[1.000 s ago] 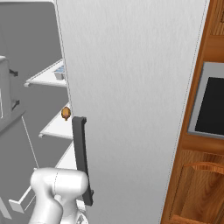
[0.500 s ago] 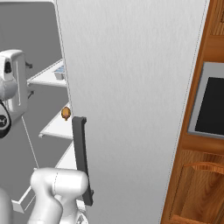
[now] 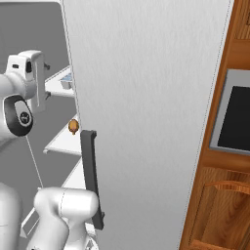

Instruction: Open the freezer door, pick up the ice cube tray from the freezer, and place it on the dining counter.

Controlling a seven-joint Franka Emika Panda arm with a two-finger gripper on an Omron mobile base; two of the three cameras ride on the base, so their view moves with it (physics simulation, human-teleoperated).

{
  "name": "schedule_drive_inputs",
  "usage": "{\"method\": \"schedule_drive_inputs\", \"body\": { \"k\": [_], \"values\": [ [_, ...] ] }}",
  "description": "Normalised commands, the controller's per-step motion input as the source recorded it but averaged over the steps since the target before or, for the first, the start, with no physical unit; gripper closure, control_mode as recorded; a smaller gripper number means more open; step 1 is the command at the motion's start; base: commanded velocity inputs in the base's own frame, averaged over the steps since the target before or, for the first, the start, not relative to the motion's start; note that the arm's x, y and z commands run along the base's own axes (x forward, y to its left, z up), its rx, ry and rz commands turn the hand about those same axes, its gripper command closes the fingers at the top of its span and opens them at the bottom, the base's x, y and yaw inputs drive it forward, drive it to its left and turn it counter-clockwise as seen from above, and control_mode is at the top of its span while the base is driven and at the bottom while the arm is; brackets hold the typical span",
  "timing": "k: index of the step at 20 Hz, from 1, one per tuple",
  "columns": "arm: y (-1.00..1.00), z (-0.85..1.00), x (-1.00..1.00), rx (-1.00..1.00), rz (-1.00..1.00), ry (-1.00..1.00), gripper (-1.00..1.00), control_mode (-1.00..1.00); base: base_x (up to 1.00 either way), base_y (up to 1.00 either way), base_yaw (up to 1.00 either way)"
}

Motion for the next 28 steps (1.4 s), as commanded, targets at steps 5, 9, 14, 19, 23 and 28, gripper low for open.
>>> {"method": "schedule_drive_inputs", "body": {
  "k": [5, 9, 14, 19, 23, 28],
  "values": [
    [0.05, 0.00, 0.52, 0.00, 0.00, 0.15, -1.00, -1.00, 0.00, 0.00, 0.00],
    [0.13, 0.00, 0.57, -0.01, 0.00, 0.15, -1.00, -1.00, 0.00, 0.00, 0.00],
    [0.14, -0.04, 0.55, -0.01, 0.00, 0.07, -1.00, -1.00, 0.00, 0.00, 0.00],
    [0.00, -0.22, 0.44, -0.01, 0.00, 0.00, -1.00, -1.00, 0.00, 0.00, 0.00],
    [0.01, -0.34, 0.34, -0.04, 0.00, 0.01, -1.00, -1.00, 0.00, 0.00, 0.00],
    [0.00, -0.30, 0.25, -0.02, 0.00, 0.03, -1.00, -1.00, 0.00, 0.00, 0.00]
  ]
}}
